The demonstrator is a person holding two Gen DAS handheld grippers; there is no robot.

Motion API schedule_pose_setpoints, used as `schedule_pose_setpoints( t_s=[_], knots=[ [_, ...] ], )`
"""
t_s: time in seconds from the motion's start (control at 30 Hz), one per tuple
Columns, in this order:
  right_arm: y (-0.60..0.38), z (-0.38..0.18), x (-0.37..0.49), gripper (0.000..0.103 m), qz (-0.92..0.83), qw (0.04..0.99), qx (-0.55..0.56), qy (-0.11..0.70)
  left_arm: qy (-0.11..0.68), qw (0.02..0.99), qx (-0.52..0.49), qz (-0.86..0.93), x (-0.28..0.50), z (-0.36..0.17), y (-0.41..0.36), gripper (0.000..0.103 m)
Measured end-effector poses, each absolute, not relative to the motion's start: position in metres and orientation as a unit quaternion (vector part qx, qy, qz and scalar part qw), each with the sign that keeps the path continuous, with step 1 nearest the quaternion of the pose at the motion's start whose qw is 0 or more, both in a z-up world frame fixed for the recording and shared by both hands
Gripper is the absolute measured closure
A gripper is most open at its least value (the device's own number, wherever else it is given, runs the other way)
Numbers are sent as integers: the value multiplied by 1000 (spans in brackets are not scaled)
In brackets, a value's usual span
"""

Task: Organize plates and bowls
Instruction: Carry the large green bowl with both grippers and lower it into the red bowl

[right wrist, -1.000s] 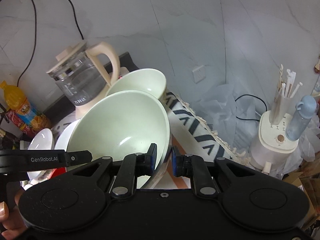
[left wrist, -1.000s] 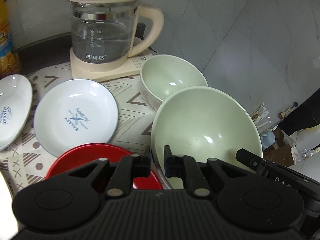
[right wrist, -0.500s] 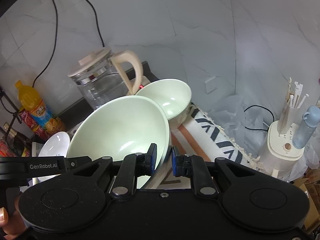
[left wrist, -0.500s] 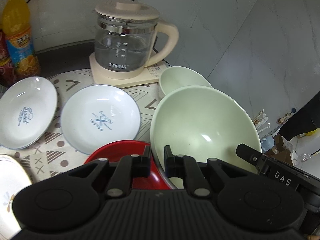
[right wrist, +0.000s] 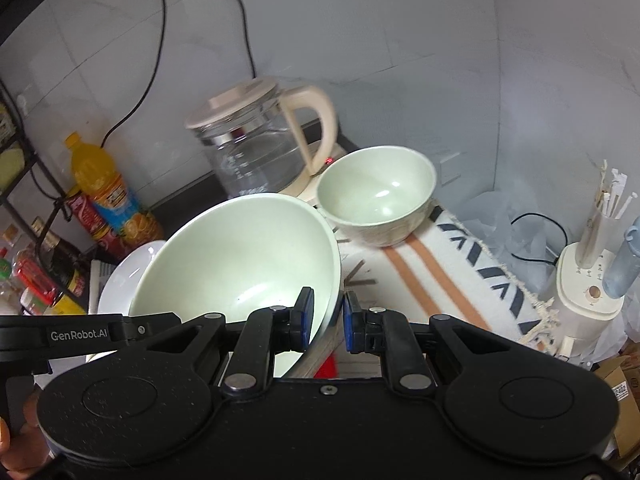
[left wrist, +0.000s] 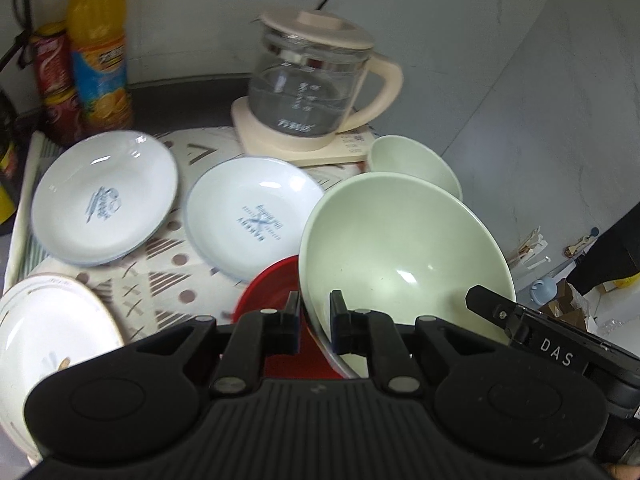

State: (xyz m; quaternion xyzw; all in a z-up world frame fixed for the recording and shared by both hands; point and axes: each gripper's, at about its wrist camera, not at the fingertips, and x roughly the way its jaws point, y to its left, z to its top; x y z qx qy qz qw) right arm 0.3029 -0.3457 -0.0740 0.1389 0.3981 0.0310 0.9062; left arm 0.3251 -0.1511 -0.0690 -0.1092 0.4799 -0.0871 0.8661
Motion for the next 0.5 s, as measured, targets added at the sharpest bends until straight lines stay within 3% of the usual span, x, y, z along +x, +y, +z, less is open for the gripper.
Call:
schedule_pose_setpoints(
  t_s=[0.5],
  knots=[
    [-308,-91,290,87,45,895,124,427,503,851,-132,-72,308,-94,-124,91]
  ],
)
